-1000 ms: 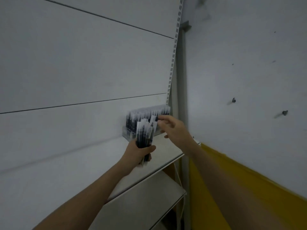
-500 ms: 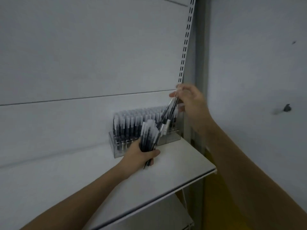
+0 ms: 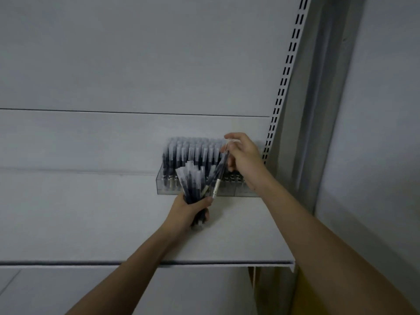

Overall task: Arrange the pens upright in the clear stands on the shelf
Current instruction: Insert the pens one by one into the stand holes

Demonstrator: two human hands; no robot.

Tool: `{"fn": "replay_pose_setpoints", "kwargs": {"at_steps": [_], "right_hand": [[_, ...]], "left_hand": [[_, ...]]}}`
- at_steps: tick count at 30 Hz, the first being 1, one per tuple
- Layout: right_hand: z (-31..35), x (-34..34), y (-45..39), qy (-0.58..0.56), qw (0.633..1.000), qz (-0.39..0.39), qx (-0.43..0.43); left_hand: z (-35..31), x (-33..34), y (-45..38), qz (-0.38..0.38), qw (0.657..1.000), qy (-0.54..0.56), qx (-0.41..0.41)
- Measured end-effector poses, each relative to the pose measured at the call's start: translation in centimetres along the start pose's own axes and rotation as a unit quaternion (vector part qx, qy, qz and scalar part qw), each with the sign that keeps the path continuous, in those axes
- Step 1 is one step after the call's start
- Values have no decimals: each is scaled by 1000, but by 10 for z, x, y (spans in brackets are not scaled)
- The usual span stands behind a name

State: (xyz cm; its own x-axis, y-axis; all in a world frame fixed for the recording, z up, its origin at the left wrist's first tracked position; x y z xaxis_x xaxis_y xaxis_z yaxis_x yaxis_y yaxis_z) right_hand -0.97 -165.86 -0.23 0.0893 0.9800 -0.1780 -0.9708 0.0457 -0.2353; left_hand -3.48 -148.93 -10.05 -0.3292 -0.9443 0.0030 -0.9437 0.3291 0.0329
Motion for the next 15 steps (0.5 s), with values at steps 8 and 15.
{"fn": "replay_pose_setpoints", "kwargs": {"at_steps": [8,15], "right_hand": [[7,1,-5,-33,997,63,1],[-1,-39,-12,-16,999,-34,-18]], "left_hand": [[-4,0,-3,20,997,-71,9],[3,-4,-4,-35,999,-30,26]]}}
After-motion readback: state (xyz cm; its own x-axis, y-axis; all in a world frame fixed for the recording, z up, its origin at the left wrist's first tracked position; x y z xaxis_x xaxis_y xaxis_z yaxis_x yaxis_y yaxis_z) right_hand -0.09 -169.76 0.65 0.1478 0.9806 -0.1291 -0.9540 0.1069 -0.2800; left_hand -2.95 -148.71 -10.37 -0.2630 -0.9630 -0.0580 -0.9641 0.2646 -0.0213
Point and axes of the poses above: each hand's wrist, its own y-axis away from the middle knuckle, its own x-axis out of the palm, z = x × y, the point moved 2 cm from there along -y, towards the middle knuckle, and after that the axes turned 5 degrees about z, right-handed, at the moved point
